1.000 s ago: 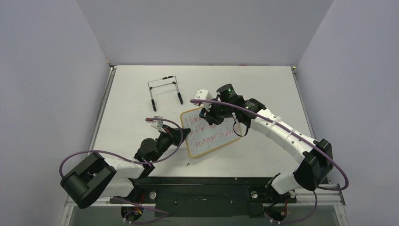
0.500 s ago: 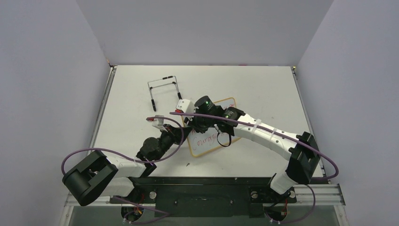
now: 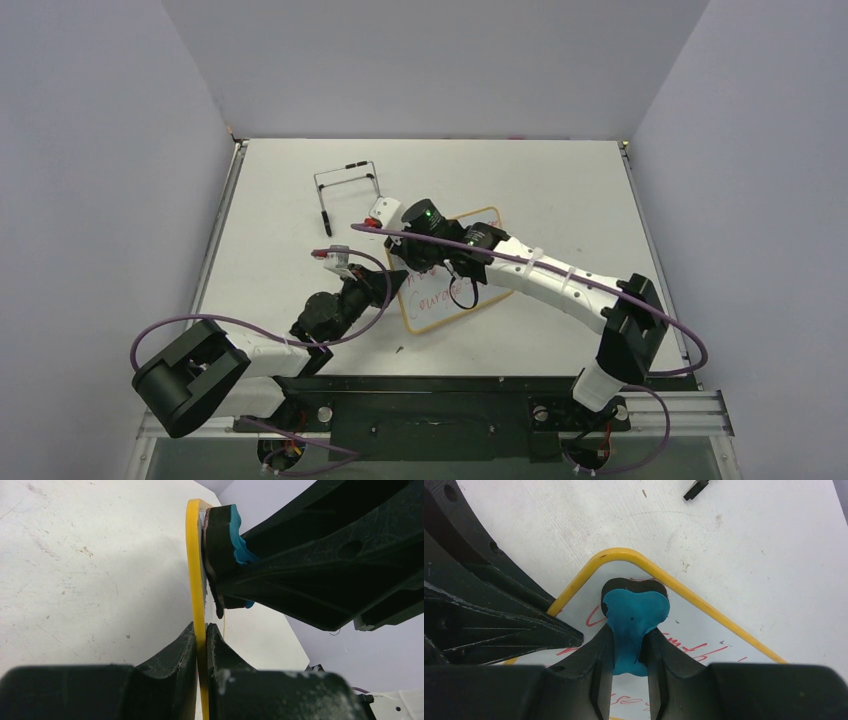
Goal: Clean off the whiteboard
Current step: Erase the whiteboard at the whiteboard stand.
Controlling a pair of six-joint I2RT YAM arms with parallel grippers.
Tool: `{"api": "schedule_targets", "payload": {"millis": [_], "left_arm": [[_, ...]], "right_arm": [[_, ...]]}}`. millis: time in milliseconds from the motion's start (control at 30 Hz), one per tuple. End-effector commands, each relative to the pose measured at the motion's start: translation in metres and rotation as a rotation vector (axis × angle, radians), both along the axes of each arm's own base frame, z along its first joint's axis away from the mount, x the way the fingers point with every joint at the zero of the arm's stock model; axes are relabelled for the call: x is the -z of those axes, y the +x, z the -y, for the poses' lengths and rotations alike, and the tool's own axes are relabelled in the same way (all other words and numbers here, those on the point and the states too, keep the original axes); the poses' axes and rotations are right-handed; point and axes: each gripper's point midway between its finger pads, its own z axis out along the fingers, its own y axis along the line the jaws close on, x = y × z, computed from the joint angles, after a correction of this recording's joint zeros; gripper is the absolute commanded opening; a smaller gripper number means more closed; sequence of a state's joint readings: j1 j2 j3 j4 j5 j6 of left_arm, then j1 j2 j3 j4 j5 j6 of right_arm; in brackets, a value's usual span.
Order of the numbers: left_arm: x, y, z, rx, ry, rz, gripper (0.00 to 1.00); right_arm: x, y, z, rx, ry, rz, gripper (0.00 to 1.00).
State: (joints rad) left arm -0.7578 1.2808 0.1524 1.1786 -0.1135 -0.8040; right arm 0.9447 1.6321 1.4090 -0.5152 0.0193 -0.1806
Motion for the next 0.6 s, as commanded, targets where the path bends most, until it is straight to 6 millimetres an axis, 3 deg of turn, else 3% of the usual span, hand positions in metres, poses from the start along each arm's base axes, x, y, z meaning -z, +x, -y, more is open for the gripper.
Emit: {"api": "schedule_targets", "payload": {"millis": [0,100,200,300,433,567], "left_arm": [[-0.018,-0.003,0.009,0.042,0.018,0.093,0.0],[-0.019,-0.002,0.006,0.026,0.006,0.086,0.0],[-0.02,-0.002,0.004,0.02,-0.001,0.081,0.0],[-0.022,-0.003,0.004,0.024,-0.004,0.087,0.0],[-0.023,-0.006,0.005,0.039,-0.003,0.094,0.0],[-0.023,-0.01,0.006,0.056,-0.002,0.097,0.0]], "right_arm": [[-0.013,-0.002,-0.012,-0.056,-0.02,0.084,0.0],[-0.009,-0.027,-0.013,-0.179,-0.078,0.102,0.0],[0.001,-0.038,-0.005,-0.239,-0.135,0.108,0.0],[-0.006,-0.025,-0.002,-0.185,-0.134,0.144,0.0],[-0.019,0.011,0.006,-0.033,-0.131,0.189,0.0],[-0.012,0.006,0.006,-0.074,-0.148,0.177,0.0]]}}
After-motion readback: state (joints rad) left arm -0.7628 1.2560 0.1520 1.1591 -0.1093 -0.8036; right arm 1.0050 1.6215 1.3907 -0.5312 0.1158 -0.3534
